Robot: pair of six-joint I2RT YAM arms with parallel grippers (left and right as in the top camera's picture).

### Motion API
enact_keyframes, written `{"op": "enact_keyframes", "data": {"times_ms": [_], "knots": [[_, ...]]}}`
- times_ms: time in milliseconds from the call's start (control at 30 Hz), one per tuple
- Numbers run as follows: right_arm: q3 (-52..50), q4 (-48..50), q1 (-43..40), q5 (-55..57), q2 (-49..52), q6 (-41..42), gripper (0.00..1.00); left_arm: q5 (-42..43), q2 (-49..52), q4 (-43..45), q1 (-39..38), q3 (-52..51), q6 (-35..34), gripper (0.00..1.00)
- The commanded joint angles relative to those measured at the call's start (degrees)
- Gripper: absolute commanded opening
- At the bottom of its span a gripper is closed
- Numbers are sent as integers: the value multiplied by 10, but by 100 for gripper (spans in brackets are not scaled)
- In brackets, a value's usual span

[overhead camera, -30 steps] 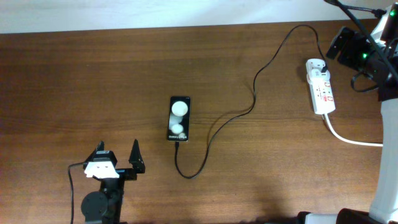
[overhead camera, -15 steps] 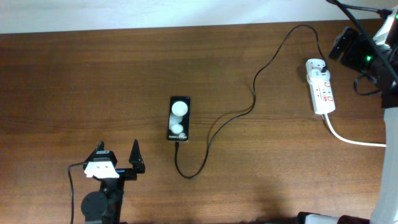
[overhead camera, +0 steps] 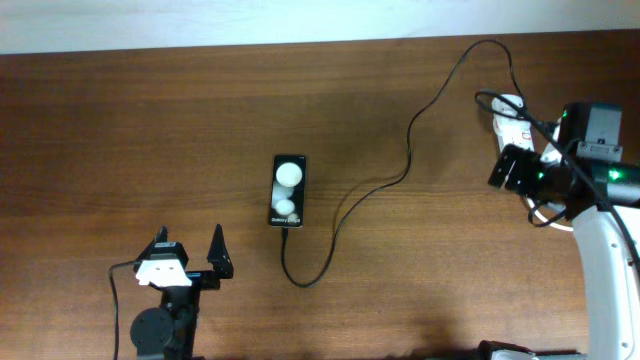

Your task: Plug charger to phone and switch on socket

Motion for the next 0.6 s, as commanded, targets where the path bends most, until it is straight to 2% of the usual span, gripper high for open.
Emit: {"op": "enact_keyframes", "data": {"times_ms": [0, 367, 433, 567], "knots": [[-19, 3, 2, 3, -23, 2, 99, -4, -4, -3, -2, -1, 7, 99], [-23, 12, 3, 21, -82, 2, 99, -4, -4, -3, -2, -1, 7, 99], [-57, 68, 15, 18, -98, -7, 99, -4, -4, -3, -2, -1, 7, 99], [-158, 251, 54, -55, -133, -74, 99, -4, -4, -3, -2, -1, 7, 99]]}}
